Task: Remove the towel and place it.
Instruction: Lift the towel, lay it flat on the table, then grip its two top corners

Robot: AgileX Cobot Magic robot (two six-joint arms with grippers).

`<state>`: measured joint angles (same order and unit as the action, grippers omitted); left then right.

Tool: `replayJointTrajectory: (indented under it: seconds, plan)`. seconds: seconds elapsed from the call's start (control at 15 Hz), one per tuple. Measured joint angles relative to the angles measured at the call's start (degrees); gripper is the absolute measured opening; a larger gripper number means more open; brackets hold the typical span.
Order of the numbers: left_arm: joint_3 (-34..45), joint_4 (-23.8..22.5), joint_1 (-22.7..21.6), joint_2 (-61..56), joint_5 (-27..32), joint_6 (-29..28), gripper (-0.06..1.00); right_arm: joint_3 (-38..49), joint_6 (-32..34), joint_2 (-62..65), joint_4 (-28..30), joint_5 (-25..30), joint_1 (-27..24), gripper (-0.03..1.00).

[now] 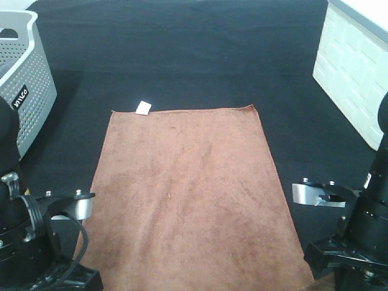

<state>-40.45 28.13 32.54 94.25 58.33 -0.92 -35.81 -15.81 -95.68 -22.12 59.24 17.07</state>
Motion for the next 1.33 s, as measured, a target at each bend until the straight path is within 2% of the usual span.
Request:
replayJointTrajectory:
  seconds: [0.13,0.27,0.33,0.47,0.53,0.67,1.0,1.13,1.33]
  plan:
    - [-0.1,-0.4,0.2,0.0,1.9,-0.1,0.02,0.0,0.0,0.0,-0.1,0.0,0.0,0.11]
    - [-0.1,-1.0,0.2,0.0,3.7,-0.1,0.08,0.1,0.0,0.0,-0.7,0.1,-0.1,0.31]
    - [-0.1,-1.7,0.2,0.0,4.4,-0.1,0.18,1.1,0.0,0.0,-1.4,0.2,-0.1,0.49]
    - [-0.1,-2.1,0.2,0.0,4.9,-0.1,0.46,2.9,0.0,0.0,-3.2,0.6,-0.1,0.66]
    - [-0.1,-2.1,0.2,0.0,5.7,-0.6,0.57,3.0,0.0,0.0,-3.8,1.1,-0.1,0.70]
    - [-0.1,-1.8,0.2,0.0,7.2,-0.8,0.68,2.9,0.0,0.2,-4.1,1.1,-0.1,0.72]
    - [-2.3,-1.8,0.2,0.0,8.7,0.9,0.70,-2.3,0.2,4.6,-2.0,-0.5,-0.1,0.72]
    - [-9.9,-6.1,0.2,0.1,8.8,1.8,0.70,-8.1,4.0,7.2,2.8,-6.0,-0.1,0.72]
    - [-19.4,-16.8,-3.7,0.1,8.0,0.4,0.70,-17.1,9.0,6.9,8.0,-7.5,-1.7,0.72]
